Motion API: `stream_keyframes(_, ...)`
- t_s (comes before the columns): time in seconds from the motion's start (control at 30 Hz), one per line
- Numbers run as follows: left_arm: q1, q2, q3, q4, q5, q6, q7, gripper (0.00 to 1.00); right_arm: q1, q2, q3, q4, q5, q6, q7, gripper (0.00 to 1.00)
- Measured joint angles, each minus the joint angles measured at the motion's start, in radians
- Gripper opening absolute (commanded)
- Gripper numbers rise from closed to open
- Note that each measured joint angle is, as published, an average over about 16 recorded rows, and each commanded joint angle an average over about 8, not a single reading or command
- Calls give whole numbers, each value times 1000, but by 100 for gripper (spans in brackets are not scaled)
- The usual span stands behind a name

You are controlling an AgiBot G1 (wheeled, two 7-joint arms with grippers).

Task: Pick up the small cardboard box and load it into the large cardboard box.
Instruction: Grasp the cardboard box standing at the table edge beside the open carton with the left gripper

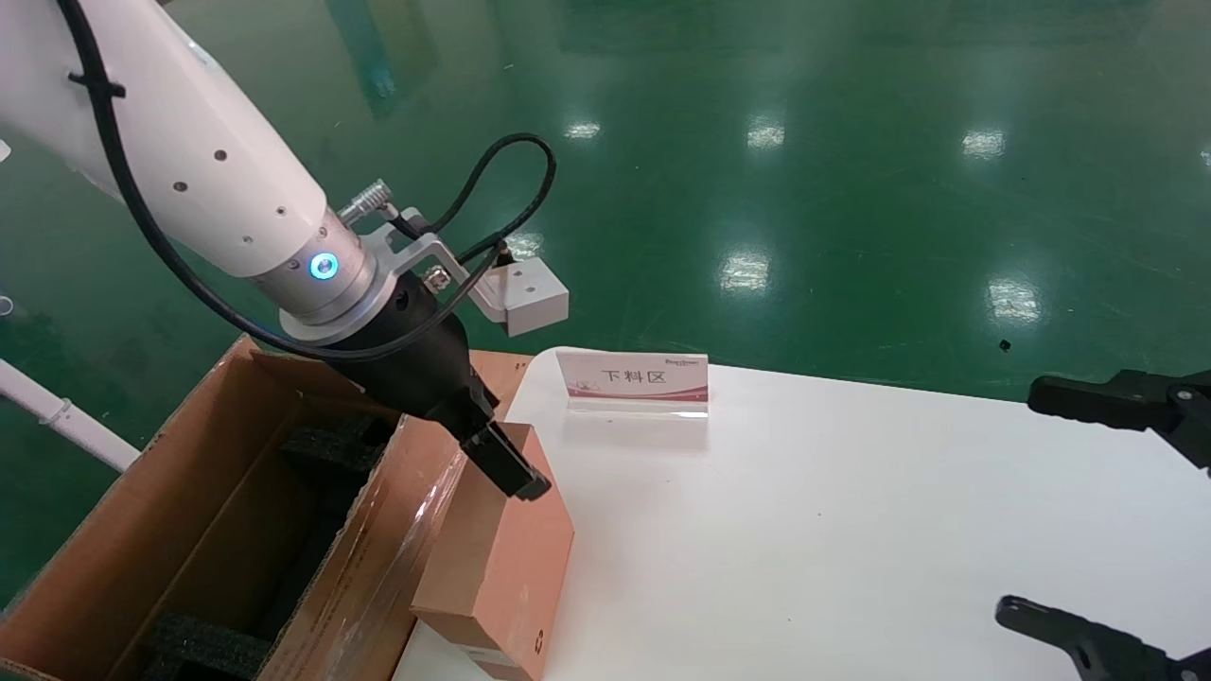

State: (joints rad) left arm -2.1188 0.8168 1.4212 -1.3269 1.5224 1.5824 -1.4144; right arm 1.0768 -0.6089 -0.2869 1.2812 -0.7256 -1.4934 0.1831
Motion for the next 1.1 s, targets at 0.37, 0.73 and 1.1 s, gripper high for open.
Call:
stream_keyframes(0.37, -127, 41, 195, -15, -116, -3, -132, 100, 0, 0, -1, 0, 0, 0, 0, 100)
stream_keyframes(0.73, -208, 72, 351, -28, -202, -25, -207, 100, 0, 1, -1, 0, 1, 1, -1, 100)
stream_keyframes(1.1, -197, 76, 429, -28, -222, -68, -222, 100, 0, 1, -2, 0, 1, 1, -1, 100)
